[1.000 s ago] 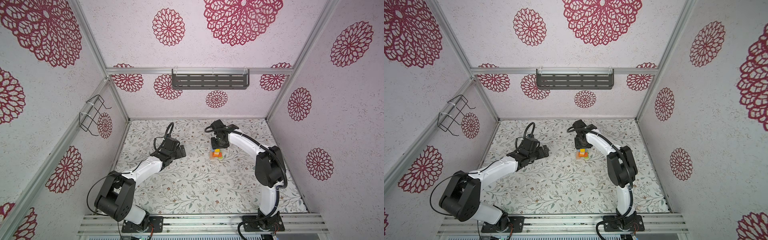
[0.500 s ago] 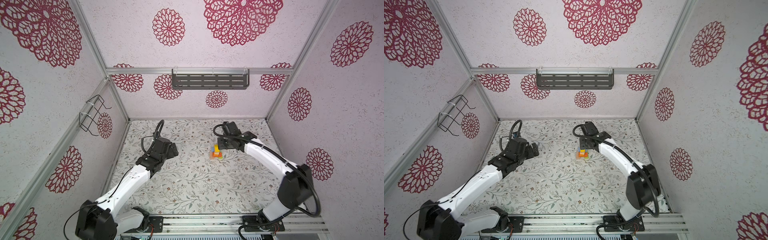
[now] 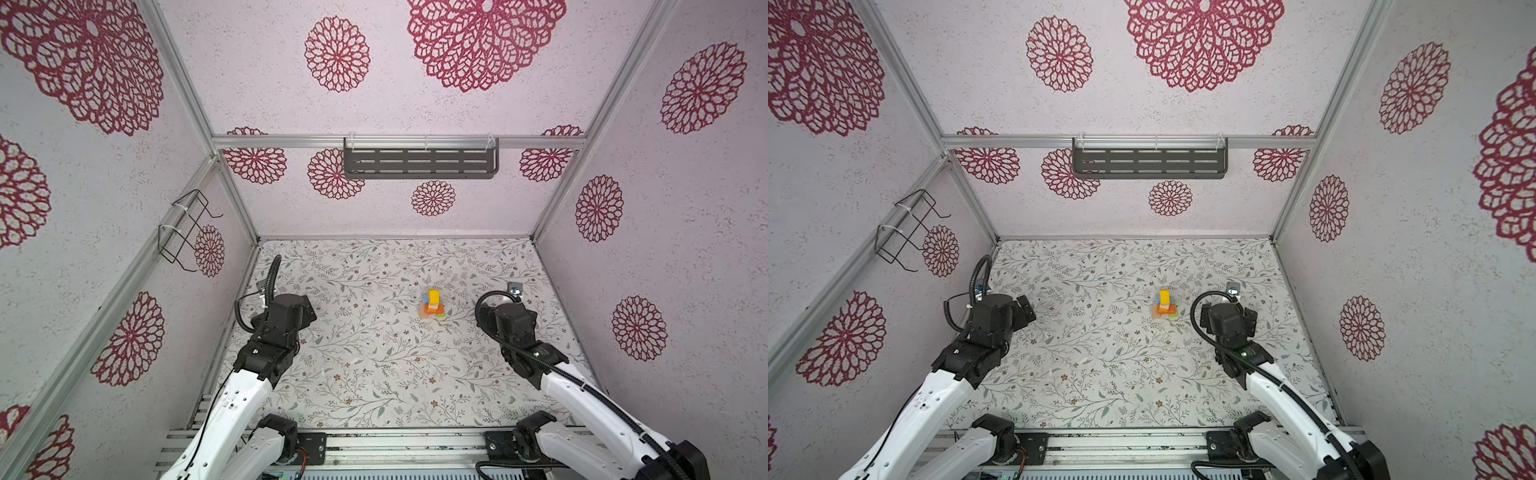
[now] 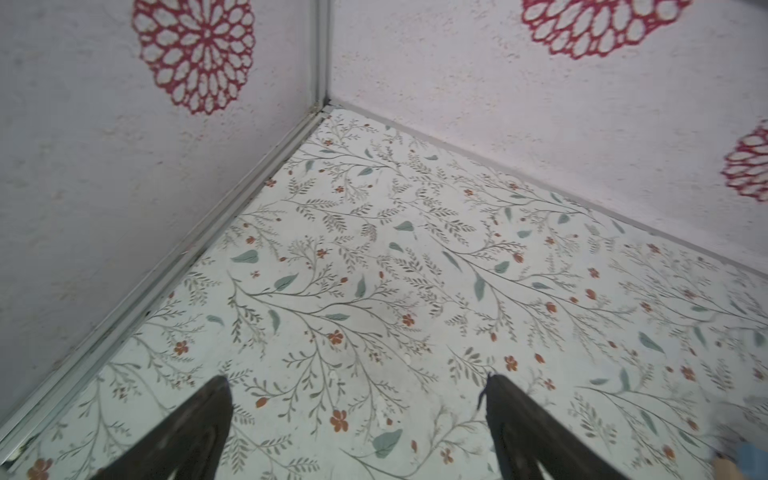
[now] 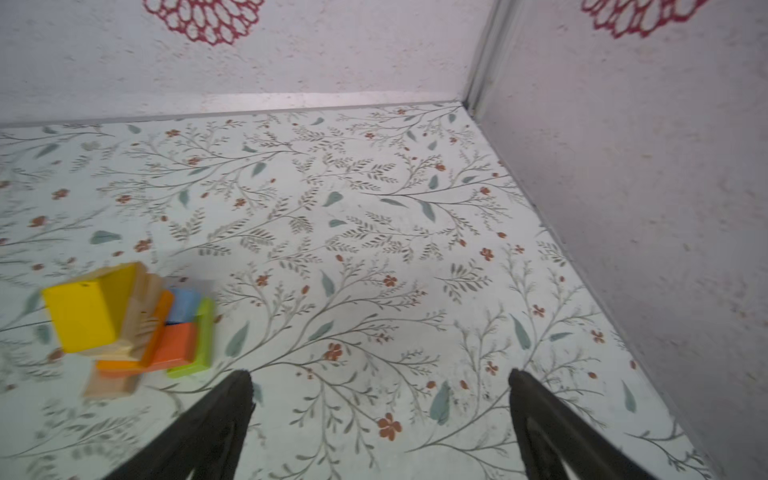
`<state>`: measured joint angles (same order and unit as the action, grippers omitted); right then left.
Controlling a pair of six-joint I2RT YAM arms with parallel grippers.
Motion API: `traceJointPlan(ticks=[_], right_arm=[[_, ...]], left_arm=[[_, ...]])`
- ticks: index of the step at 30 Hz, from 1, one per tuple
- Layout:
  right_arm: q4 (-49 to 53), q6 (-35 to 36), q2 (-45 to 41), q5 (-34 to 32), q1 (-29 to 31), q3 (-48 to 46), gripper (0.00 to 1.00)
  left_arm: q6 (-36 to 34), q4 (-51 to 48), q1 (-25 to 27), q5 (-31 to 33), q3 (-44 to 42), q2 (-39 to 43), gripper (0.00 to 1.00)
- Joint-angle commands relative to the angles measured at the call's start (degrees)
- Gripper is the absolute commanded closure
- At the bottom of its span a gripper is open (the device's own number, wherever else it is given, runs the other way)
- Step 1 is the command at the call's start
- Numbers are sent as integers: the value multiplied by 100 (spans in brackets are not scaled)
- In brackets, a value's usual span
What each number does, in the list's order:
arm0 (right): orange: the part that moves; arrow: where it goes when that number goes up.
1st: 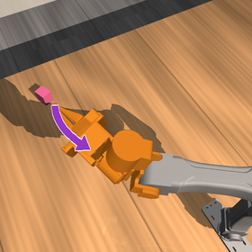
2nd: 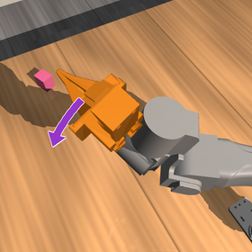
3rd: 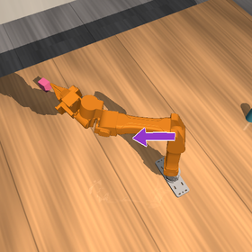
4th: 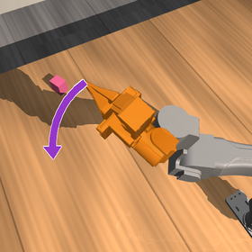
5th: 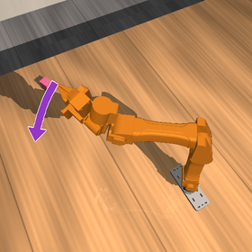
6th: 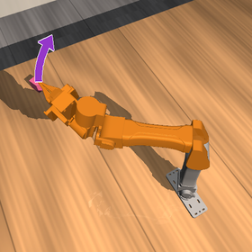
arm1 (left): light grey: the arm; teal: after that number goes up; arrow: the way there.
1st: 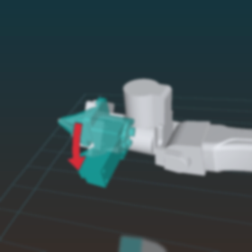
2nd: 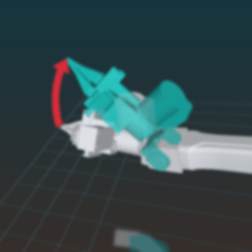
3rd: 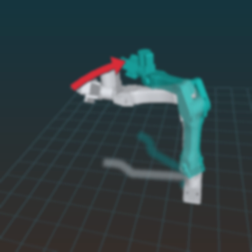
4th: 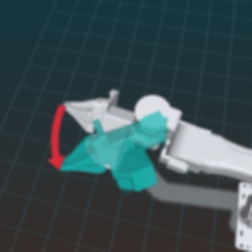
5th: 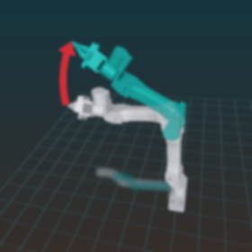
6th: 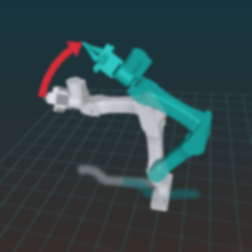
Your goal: Build the wood block tower
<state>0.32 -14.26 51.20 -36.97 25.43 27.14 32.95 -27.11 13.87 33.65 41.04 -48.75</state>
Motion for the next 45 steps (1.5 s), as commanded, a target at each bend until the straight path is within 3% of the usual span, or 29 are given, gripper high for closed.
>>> traceJointPlan(ticks=[1, 5, 11, 13, 18, 22, 24, 26, 28, 32, 35, 36, 38, 42, 45], right_arm=[[-2447, 902, -388, -1059, -21, -1007, 1], [-4968, 1542, -389, -1091, -90, -2297, 1], [-5907, 1614, 894, -1154, -634, -2441, 1], [-6097, 1667, 1243, -1264, -728, -2331, 1], [-7142, 1627, 2064, -630, -1194, -2240, 1], [-8886, 1474, 3133, -183, -1479, -2432, 1], [-9680, 1670, 3739, -120, -1484, -2442, 1], [-8787, 1580, 3408, 321, -1537, -2256, 1], [-8859, 1685, 3586, 450, -1567, -2173, 1], [-8936, 1736, 3713, 807, -1580, -2195, 1], [-9630, 1979, 4197, 825, -1462, -2242, 1], [-9312, 1890, 4041, 919, -1486, -2254, 1], [-9695, 1968, 4204, 922, -1484, -2306, 1], [-9627, 1969, 4170, 920, -1463, -2309, 1], [-9652, 1995, 4184, 912, -1462, -2301, 1]], left_arm=[[-429, 1122, -387, 283, -437, 134, 3], [-1038, 2291, -1073, 334, -978, -331, 3], [-1478, 3262, -2106, -250, -1219, -1602, 3], [-1724, 3765, -2222, -320, -1283, -1923, 3], [-2252, 5302, -2311, -1098, -1538, -2559, 3], [-2309, 5897, -2351, -1381, -1349, -3056, 3], [-2291, 5515, -2449, -1647, -1052, -3264, 3], [-2249, 5234, -2556, -1904, -760, -3476, 3], [-2284, 5088, -2646, -2236, -666, -3514, 3], [-2210, 5802, -2791, -2579, -1283, -3066, 3], [-2123, 6353, -2905, -2556, -1778, -2702, 3], [-2100, 6517, -2924, -2558, -1904, -2625, 3], [-2134, 6861, -2921, -2664, -2227, -2418, 3], [-2111, 7390, -2729, -2340, -2737, -2038, 3], [-2135, 7567, -2608, -2434, -2991, -1788, 3]])
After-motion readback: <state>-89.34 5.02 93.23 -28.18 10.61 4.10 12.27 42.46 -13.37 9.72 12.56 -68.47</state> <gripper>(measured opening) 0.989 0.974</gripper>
